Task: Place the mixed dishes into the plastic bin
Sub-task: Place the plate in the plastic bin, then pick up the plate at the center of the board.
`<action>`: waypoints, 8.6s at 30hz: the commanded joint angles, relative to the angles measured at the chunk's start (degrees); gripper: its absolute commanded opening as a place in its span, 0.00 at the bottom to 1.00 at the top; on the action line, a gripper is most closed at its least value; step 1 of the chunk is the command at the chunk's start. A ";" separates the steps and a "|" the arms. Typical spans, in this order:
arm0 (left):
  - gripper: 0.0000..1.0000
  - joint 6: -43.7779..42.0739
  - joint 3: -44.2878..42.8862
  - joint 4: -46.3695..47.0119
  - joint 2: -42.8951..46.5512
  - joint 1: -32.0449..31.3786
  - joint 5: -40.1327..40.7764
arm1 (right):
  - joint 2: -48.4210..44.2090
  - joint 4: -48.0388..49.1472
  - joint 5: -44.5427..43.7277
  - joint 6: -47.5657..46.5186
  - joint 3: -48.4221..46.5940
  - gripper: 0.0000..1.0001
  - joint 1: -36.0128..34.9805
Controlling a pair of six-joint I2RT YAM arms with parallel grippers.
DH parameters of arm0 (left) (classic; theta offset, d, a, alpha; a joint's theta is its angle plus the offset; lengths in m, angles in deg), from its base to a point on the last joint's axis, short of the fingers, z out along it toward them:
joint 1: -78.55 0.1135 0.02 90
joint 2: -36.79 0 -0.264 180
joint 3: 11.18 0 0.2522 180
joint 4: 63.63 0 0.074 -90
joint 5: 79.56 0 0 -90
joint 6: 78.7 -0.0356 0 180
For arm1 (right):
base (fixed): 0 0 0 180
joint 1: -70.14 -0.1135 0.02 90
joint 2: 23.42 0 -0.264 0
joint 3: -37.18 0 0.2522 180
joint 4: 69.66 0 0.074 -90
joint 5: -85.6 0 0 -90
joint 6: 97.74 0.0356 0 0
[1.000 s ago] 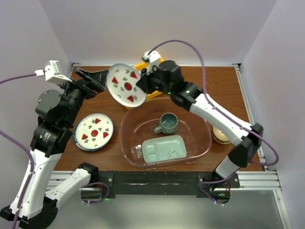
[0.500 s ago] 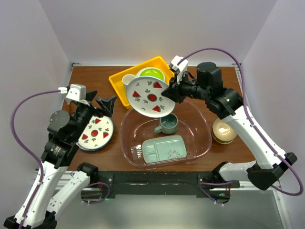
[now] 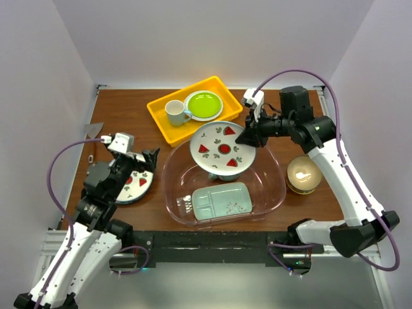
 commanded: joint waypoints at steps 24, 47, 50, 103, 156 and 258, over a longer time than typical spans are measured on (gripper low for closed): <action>1.00 -0.88 4.13 4.45 5.44 0.05 3.69 | -1.25 6.41 15.48 -2.48 12.09 0.00 4.32; 1.00 -0.97 4.21 4.53 5.36 0.05 4.31 | 9.03 8.34 17.15 -2.74 17.02 0.00 -2.08; 1.00 -1.15 4.13 4.45 5.27 -0.04 4.40 | 10.52 8.43 16.80 -2.74 17.11 0.00 -4.28; 1.00 -1.41 4.30 4.53 5.09 -0.04 4.66 | 28.28 8.96 8.37 -1.16 13.94 0.18 -15.80; 1.00 -1.41 4.39 4.80 5.18 -0.04 4.57 | 30.22 8.43 -7.19 -0.19 10.52 0.50 -16.24; 1.00 0.44 4.04 2.78 2.10 -0.04 8.26 | -19.70 31.11 -6.85 6.84 32.75 0.99 20.50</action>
